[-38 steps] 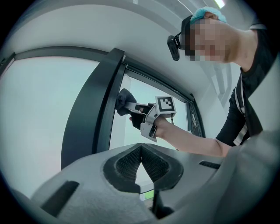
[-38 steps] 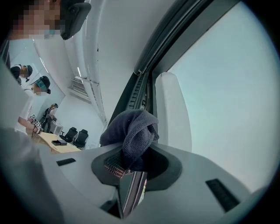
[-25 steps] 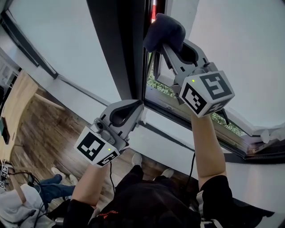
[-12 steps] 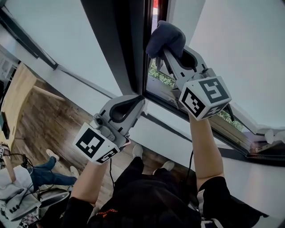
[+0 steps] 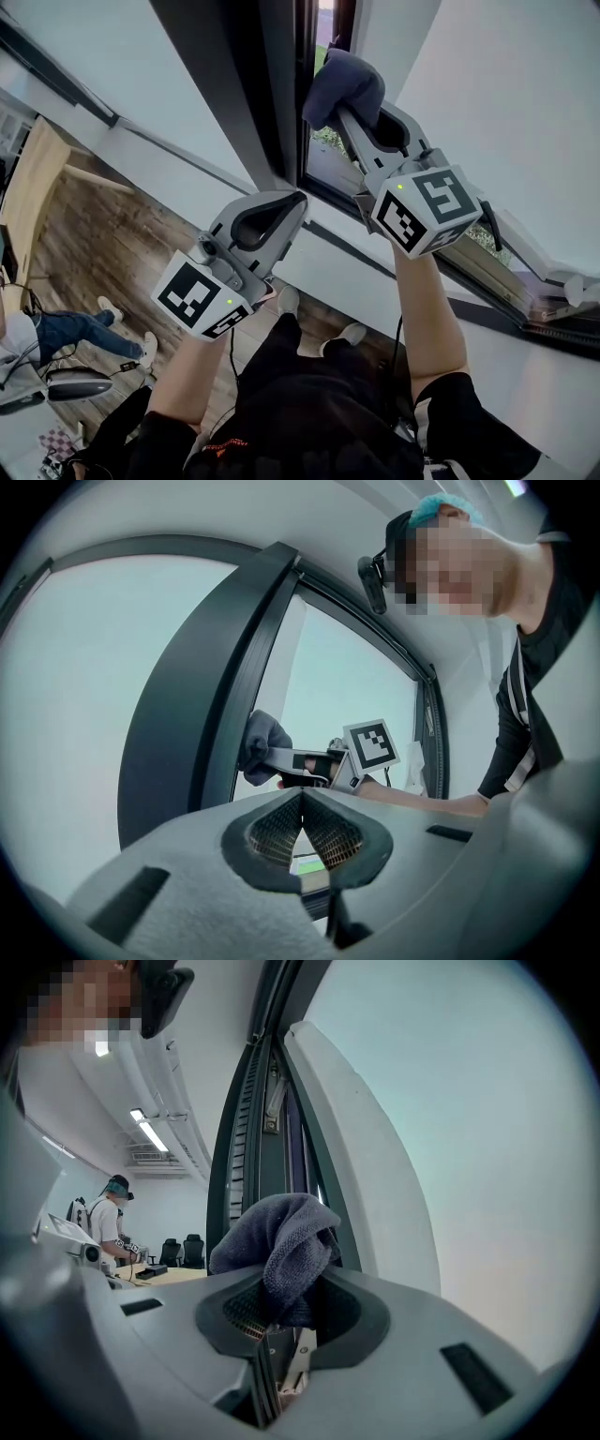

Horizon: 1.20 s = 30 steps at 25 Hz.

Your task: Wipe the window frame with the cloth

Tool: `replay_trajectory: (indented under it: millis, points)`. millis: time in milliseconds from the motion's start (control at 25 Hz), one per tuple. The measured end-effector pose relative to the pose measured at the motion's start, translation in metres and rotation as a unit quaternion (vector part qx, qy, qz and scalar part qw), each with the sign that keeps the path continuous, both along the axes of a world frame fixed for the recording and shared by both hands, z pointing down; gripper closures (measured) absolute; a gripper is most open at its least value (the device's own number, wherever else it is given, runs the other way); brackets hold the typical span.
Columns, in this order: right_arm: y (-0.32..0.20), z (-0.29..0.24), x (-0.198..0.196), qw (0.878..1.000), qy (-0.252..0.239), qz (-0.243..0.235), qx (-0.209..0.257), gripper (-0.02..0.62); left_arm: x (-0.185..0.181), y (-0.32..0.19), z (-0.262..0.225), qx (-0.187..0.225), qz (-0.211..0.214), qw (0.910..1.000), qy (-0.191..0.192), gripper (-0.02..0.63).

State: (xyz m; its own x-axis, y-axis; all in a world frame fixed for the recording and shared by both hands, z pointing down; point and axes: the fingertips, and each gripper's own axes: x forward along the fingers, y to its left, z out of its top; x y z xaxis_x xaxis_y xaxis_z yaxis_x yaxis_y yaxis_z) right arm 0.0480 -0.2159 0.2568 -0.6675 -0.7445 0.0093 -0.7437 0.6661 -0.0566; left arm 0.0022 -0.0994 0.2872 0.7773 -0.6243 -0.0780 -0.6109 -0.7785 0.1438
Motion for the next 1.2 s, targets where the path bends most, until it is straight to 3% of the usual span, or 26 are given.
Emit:
replay_trajectory:
  millis: [560, 1200]
  points:
    - [-0.005, 0.083, -0.001, 0.997, 0.010, -0.010, -0.074, 0.515, 0.001, -0.015, 0.045, -0.043, -0.010, 0.9990, 0.001, 0.586]
    - [0.015, 0.191, -0.008, 0.984, 0.071, -0.024, -0.161, 0.515, -0.008, -0.022, 0.080, -0.080, -0.017, 0.9967, 0.002, 0.586]
